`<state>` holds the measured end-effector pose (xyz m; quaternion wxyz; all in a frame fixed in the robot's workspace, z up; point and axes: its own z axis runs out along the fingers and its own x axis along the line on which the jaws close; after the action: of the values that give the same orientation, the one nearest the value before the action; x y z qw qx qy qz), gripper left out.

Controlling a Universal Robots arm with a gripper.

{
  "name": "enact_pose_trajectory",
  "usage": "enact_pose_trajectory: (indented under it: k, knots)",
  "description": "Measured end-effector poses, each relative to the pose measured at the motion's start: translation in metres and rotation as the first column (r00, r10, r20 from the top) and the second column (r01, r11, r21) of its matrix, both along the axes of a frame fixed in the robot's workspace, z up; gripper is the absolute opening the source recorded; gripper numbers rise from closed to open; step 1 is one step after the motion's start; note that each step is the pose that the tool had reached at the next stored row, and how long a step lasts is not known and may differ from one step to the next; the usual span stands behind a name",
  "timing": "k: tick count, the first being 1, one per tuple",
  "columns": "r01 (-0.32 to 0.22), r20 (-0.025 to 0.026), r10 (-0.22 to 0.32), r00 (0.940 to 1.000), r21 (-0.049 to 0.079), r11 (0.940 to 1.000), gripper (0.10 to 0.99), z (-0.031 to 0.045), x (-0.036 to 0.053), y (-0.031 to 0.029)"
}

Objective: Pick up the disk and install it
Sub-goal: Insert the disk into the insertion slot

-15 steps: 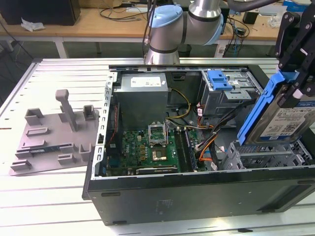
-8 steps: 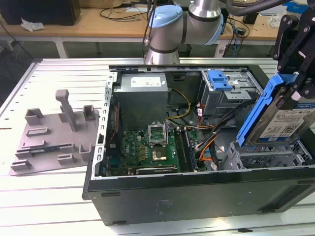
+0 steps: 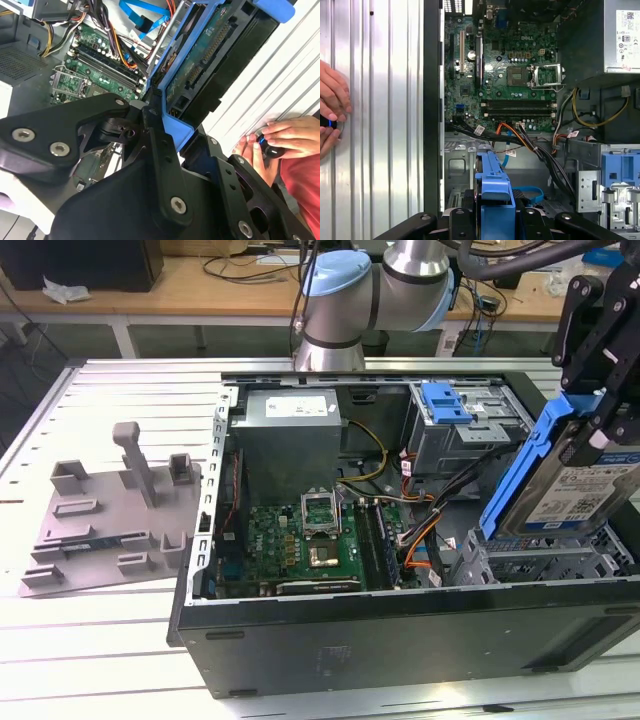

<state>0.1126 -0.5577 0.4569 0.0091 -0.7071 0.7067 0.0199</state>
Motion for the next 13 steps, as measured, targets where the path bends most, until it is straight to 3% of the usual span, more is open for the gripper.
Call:
enact_pose_trajectory:
  k: [13]
  knots:
    - [0.000, 0.0000, 0.000, 1.0000, 0.000, 1.0000, 0.369, -0.0065, 0.0000, 0.0000]
